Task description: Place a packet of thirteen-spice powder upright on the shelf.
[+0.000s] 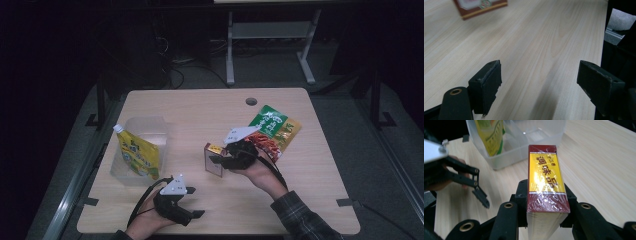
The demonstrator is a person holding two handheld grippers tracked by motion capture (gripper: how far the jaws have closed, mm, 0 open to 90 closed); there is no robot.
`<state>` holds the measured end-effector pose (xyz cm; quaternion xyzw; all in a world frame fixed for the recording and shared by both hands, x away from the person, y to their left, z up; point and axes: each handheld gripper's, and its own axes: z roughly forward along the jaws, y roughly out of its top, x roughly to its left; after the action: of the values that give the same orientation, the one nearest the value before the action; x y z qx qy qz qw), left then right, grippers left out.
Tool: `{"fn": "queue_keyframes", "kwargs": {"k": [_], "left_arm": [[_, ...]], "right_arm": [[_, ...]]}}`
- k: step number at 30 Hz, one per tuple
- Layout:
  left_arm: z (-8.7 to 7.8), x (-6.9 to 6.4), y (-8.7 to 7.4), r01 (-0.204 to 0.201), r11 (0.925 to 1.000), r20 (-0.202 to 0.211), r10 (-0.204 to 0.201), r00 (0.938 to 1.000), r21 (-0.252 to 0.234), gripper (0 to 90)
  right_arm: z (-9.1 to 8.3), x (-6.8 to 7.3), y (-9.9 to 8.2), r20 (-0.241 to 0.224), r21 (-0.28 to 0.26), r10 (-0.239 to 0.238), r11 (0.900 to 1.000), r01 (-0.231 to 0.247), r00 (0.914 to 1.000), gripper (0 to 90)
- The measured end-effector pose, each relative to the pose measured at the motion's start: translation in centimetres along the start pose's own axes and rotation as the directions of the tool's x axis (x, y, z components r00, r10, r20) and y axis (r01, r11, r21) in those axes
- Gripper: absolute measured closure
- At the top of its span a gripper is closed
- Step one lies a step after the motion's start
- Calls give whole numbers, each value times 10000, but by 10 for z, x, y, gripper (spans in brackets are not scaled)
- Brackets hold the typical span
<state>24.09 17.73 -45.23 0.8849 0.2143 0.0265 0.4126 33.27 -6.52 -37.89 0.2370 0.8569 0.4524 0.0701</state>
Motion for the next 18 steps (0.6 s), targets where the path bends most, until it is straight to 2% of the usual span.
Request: {"fn": "queue_keyframes", "kwargs": {"k": [5, 7, 10, 13, 18], "left_arm": [[-4, -2, -4, 135, 9999, -131, -135, 9998, 0, 192], [-6, -2, -6, 174, 9998, -184, -174, 9997, -32, 192], [-7, -3, -8, 207, 9998, -218, -207, 9995, -20, 193], [-9, -4, -10, 223, 9998, -231, -223, 9995, -7, 193], [-12, -4, -13, 312, 9994, -325, -318, 9990, -179, 195]], "right_arm": [[12, -5, 22, -345, 58, -587, 9982, 589, 9977, 675], [18, -6, 31, -461, 72, -936, 9955, 940, 9945, 674], [27, -6, 42, -803, 89, -1174, 9929, 1185, 9898, 674], [36, -7, 54, -1036, 118, -1585, 9870, 1606, 9819, 675], [51, -7, 71, -1408, 140, -1942, 9801, 1981, 9708, 675]]}}
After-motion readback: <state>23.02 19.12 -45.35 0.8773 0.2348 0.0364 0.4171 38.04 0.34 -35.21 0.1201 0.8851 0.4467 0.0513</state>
